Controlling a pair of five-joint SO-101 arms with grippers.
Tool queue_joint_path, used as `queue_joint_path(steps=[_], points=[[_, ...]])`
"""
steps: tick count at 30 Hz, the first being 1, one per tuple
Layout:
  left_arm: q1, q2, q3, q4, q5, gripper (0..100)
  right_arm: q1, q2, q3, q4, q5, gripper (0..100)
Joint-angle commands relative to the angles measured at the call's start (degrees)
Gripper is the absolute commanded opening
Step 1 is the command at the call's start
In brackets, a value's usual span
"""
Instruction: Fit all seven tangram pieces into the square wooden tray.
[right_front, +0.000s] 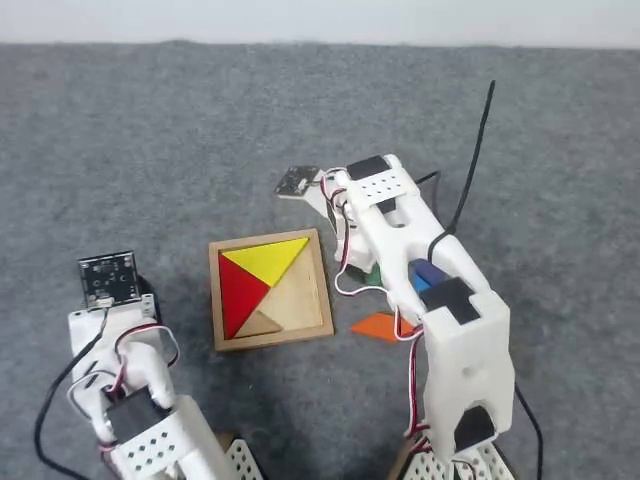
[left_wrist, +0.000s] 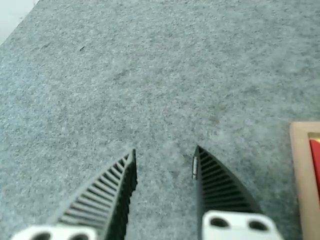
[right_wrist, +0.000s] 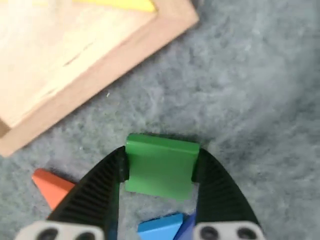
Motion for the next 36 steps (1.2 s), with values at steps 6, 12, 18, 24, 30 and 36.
queue_joint_path(steps=[6, 12, 18, 24, 30, 36], points=[[0.2, -1.4, -0.7, 0.1, -0.5, 18, -2.2, -12.3, -1.1, 3.8, -9.2, 3.1], [0.2, -1.4, -0.7, 0.1, -0.5, 18, -13.4, -13.3, -1.2, 3.1, -15.5, 3.1], [0.2, -1.4, -0.7, 0.0, -0.5, 18, -17.6, -10.3, -1.2, -3.5, -21.1, 3.1], [0.3, -1.4, -0.7, 0.0, -0.5, 18, -22.7, -5.5, -1.8, -4.6, -22.9, 3.2], [0.3, -1.4, -0.7, 0.0, -0.5, 18, -24.0, -2.2, -4.0, -4.2, -23.1, 8.2], [0.3, -1.4, -0.7, 0.0, -0.5, 18, -25.4, -1.7, -4.0, -4.2, -25.8, 20.0]])
